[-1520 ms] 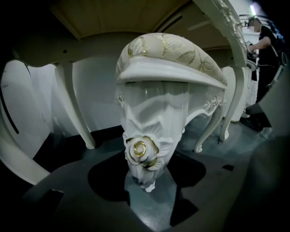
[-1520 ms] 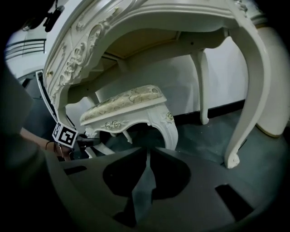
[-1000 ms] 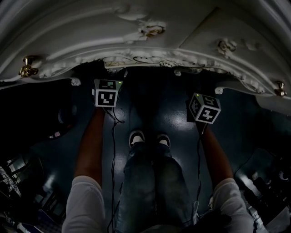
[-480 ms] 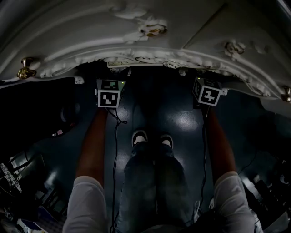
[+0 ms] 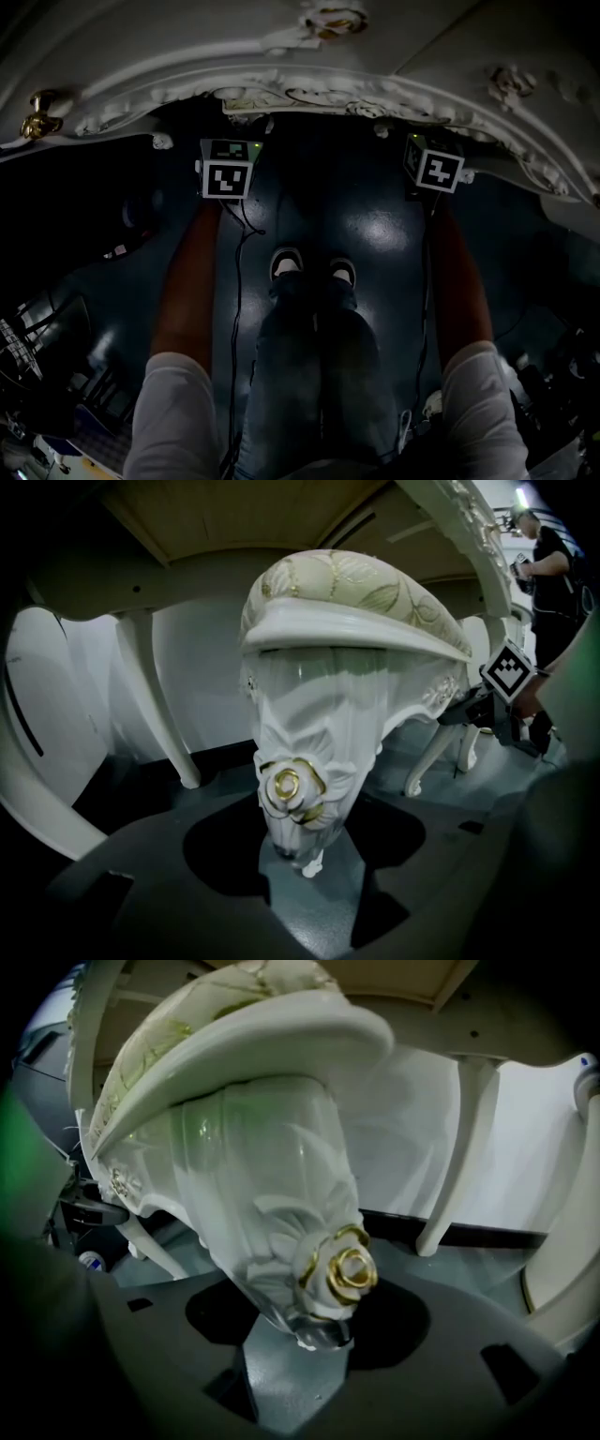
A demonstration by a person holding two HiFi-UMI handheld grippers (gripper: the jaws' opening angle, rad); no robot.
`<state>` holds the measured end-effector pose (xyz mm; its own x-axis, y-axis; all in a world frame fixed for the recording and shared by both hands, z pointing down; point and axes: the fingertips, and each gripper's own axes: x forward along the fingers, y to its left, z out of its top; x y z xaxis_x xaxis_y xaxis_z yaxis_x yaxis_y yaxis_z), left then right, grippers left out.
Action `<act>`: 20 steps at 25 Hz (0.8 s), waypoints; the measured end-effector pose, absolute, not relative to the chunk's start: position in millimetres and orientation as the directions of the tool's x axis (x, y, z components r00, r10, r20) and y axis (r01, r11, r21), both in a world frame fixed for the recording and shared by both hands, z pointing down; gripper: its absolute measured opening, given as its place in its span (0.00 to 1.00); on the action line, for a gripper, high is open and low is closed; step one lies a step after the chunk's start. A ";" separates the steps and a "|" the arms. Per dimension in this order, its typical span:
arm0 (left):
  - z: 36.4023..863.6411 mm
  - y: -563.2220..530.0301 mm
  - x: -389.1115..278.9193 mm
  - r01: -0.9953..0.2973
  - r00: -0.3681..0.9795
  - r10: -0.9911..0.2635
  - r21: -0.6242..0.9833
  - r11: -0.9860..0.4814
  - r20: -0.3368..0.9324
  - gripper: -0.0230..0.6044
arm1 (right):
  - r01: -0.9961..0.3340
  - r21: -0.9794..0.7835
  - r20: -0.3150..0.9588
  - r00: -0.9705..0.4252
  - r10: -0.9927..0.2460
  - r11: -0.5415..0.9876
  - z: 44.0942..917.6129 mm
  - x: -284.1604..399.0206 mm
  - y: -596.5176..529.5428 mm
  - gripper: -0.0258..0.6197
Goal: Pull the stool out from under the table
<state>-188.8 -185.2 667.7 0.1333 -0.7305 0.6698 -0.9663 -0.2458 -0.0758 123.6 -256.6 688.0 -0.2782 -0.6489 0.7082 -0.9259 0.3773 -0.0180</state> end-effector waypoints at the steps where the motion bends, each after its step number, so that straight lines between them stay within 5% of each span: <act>1: 666.9 -185.7 -189.4 -0.969 0.124 -0.733 -0.078 -0.235 0.669 0.46 | -0.922 -0.012 0.705 -0.283 -0.650 0.388 687.7 122.8 -258.2 0.44; 20: 670.7 -160.0 -184.4 -0.979 0.091 -0.733 -0.075 -0.190 0.674 0.44 | -0.915 0.023 0.770 -0.241 -0.591 0.404 685.8 129.4 -224.3 0.44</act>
